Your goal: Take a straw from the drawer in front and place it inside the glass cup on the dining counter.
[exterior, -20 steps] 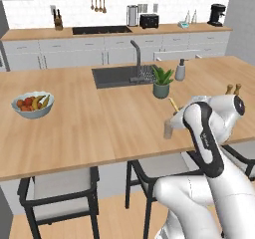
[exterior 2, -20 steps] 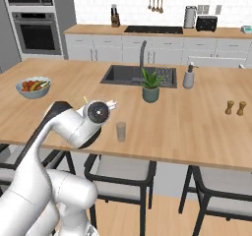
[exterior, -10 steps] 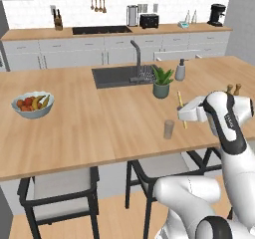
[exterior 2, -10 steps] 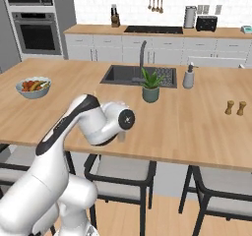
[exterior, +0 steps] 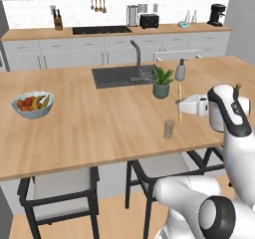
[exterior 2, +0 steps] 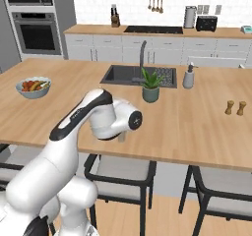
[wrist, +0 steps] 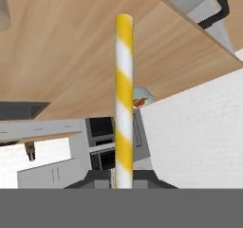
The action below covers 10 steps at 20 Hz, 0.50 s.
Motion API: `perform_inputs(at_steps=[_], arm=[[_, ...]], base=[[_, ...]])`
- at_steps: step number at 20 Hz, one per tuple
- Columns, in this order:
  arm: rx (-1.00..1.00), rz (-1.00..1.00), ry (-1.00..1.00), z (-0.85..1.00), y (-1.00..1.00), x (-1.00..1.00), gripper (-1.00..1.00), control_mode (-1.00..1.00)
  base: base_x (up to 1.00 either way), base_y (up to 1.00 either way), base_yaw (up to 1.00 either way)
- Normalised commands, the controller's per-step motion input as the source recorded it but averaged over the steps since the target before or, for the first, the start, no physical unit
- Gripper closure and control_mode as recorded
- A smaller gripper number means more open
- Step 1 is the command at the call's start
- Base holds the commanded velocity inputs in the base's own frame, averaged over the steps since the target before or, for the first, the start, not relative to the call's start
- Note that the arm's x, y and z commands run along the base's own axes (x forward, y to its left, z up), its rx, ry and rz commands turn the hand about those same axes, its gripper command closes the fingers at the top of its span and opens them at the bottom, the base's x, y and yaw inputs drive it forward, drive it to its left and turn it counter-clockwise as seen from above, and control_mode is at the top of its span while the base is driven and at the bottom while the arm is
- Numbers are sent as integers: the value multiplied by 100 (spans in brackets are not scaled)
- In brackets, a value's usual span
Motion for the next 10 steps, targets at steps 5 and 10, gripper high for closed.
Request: perform_inputs(at_steps=[5,10], arm=[[16,8,-2,-2,-29,44,100,-100],[14,6,0,0,-45,48,100,-100]], base=[[0,0,0],[0,0,0]])
